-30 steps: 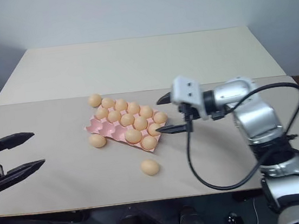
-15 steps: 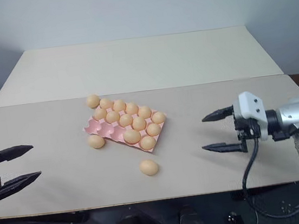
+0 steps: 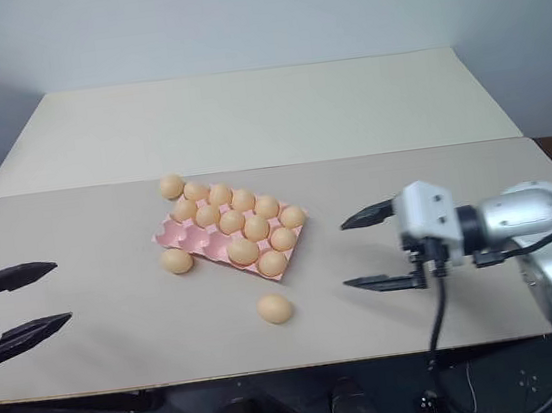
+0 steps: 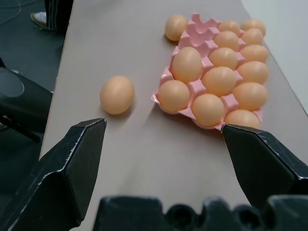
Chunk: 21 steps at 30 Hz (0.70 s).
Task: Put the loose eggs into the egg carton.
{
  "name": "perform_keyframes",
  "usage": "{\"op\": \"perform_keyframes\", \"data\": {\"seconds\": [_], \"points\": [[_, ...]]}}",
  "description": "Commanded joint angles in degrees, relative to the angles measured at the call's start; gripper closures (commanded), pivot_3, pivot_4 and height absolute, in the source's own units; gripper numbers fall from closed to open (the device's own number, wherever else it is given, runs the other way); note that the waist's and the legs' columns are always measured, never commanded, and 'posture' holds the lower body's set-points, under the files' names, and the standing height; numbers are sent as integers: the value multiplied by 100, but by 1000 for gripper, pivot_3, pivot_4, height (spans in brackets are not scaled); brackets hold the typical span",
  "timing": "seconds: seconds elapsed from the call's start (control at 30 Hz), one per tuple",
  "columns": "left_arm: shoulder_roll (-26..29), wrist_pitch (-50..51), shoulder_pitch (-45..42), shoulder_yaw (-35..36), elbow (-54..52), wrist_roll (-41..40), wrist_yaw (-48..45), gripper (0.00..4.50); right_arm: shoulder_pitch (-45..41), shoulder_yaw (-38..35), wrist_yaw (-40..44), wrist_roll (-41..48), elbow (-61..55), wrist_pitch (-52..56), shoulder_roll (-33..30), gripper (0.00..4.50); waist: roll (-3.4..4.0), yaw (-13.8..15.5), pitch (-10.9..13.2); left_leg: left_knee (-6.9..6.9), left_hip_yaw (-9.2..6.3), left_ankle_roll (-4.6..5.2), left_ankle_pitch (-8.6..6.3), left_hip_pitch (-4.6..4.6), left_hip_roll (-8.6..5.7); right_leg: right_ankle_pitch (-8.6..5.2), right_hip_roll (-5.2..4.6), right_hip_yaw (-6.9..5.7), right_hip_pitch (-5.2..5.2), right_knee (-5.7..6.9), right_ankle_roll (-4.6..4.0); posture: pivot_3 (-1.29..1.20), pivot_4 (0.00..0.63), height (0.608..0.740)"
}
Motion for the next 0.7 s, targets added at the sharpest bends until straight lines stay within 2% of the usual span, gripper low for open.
{"op": "perform_keyframes", "data": {"seconds": [0.03, 0.3, 0.5, 0.7], "points": [[59, 40, -54, 16, -146, -128, 26, 0, -293, 718, -588, -363, -555, 537, 199, 20, 0, 0, 0, 0, 0, 0, 0, 0, 0, 0, 0, 0, 0, 0, 0, 0, 150, 740], [20, 128, 40, 19, -267, -155, 51, 0, -916, 2187, -1306, -899, -1014, 1610, 779, 20, 0, 1, 0, 0, -4, 0, 0, 0, 1, 0, 1, -2, -2, 1, 0, 0, 150, 740], [-20, 189, 197, 121, -402, -187, 99, 0, -1149, 2847, -1522, -1244, -1020, 1981, 1028, 20, -2, 7, -1, 1, -4, 0, 0, 0, 1, 0, 1, -3, -2, 2, -1, 0, 150, 740], [-43, 234, 333, 204, -525, -226, 162, 0, -1263, 3133, -1526, -1320, -1007, 2220, 1156, 20, -2, 5, -1, 1, -5, 0, 0, 1, 0, 0, 1, -3, -2, 2, -1, 0, 150, 740]]}}
